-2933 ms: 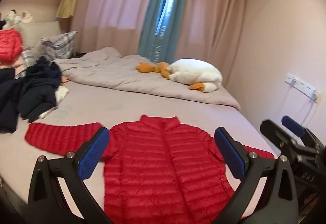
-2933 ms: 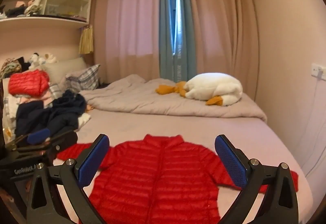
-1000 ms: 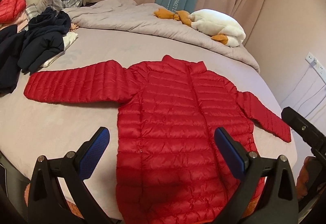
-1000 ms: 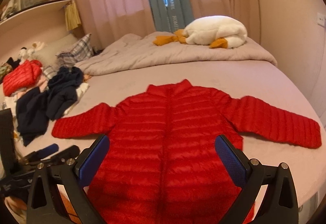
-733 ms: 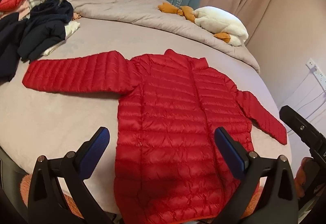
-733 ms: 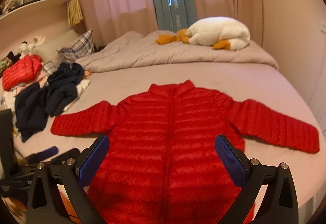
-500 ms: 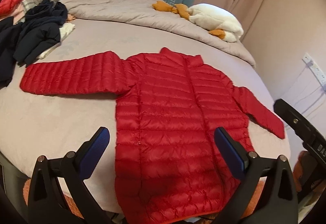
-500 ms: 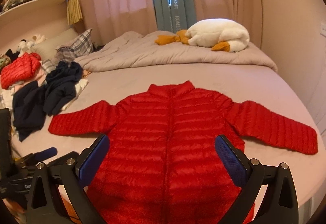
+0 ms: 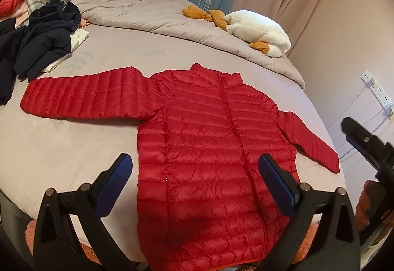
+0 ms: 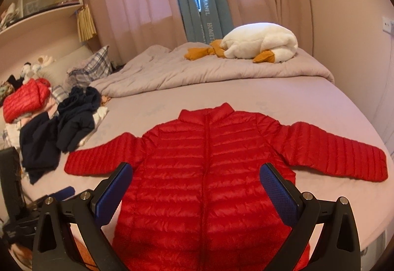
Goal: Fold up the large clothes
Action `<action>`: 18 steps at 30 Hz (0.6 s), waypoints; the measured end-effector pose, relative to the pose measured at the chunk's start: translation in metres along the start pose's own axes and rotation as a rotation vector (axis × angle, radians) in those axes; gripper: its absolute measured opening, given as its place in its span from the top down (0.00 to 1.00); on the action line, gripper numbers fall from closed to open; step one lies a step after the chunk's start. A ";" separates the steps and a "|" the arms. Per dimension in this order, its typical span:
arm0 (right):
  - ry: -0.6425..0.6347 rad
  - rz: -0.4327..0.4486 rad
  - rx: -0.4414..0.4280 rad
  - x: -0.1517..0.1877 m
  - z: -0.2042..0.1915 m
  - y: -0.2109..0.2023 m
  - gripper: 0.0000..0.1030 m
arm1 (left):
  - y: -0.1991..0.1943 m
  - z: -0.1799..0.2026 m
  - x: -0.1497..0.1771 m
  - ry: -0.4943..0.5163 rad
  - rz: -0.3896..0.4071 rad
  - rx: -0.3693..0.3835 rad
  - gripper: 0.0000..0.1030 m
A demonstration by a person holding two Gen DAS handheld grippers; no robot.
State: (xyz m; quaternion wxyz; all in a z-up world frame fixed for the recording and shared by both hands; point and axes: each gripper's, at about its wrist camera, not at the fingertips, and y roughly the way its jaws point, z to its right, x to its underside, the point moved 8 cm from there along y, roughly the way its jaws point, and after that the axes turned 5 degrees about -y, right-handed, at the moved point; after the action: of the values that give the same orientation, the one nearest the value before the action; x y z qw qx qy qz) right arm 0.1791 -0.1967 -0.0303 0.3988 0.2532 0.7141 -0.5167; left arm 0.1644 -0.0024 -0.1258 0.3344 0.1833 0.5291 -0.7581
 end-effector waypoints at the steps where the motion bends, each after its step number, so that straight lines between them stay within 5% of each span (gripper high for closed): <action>1: 0.008 0.004 0.001 -0.001 0.003 -0.001 0.00 | 0.001 0.000 0.000 0.000 -0.001 -0.001 0.01; 11: 0.145 0.080 0.052 -0.017 0.061 -0.017 0.00 | 0.026 -0.006 0.013 -0.014 -0.044 -0.031 0.01; 18: 0.375 0.122 0.257 -0.001 0.168 -0.034 0.07 | 0.071 -0.022 0.044 -0.049 -0.140 -0.082 0.02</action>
State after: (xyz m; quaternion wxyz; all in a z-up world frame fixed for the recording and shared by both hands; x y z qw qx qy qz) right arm 0.2054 -0.3663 -0.0357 0.2541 0.4362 0.6873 -0.5224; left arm 0.1812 -0.0113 -0.2103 0.3005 0.1133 0.5630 -0.7615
